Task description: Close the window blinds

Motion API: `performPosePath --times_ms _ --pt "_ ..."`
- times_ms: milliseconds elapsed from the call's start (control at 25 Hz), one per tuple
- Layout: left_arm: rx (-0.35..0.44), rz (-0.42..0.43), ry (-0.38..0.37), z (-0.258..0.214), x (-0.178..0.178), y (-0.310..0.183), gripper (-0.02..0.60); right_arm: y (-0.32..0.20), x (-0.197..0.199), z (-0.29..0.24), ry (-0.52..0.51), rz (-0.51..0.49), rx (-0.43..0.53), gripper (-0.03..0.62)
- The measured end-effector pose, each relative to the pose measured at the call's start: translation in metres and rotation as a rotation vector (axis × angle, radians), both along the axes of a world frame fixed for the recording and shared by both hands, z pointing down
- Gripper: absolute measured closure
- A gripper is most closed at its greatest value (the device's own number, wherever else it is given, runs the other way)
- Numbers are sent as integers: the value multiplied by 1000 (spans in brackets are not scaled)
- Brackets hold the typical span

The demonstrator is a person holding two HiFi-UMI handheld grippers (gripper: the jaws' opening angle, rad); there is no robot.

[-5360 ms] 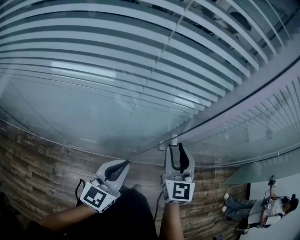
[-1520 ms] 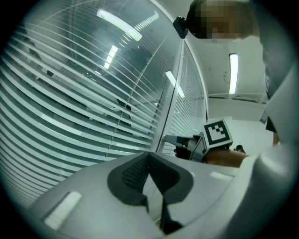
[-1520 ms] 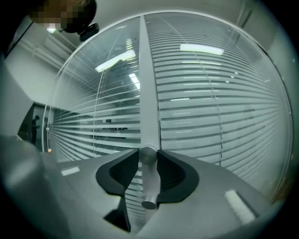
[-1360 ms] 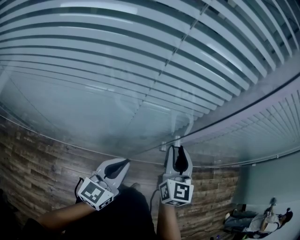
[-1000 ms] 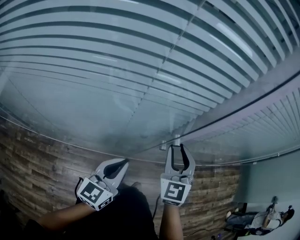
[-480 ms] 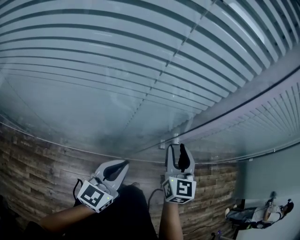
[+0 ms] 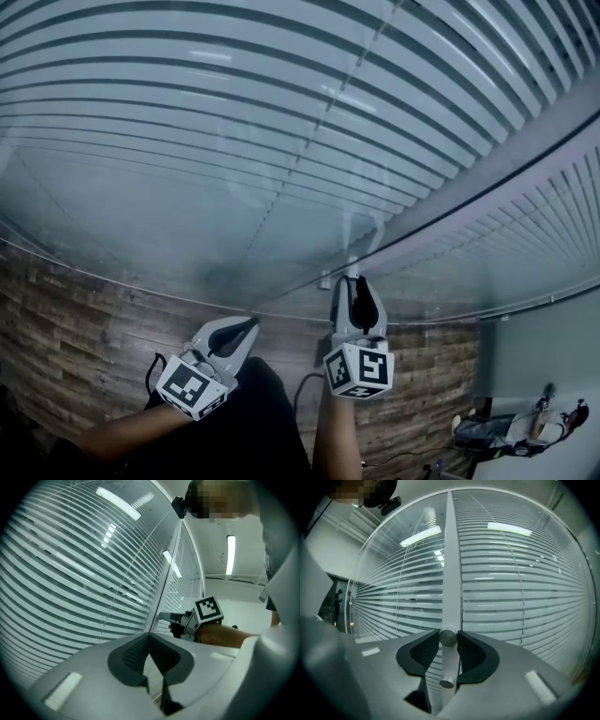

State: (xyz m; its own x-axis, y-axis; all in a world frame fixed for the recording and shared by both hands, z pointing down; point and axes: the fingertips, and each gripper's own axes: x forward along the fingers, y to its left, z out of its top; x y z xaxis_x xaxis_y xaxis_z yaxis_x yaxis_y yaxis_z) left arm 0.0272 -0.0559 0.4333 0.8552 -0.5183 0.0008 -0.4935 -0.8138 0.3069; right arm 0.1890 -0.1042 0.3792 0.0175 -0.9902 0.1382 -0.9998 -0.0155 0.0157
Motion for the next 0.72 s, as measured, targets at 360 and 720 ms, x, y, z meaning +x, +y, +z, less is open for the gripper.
performPosePath --times_ms 360,720 --pt "-21 -68 -14 -6 4 3 581 -1 -16 1 604 -41 -96 468" --pt "-14 -129 -37 -12 4 9 581 4 -14 2 252 -75 -20 415"
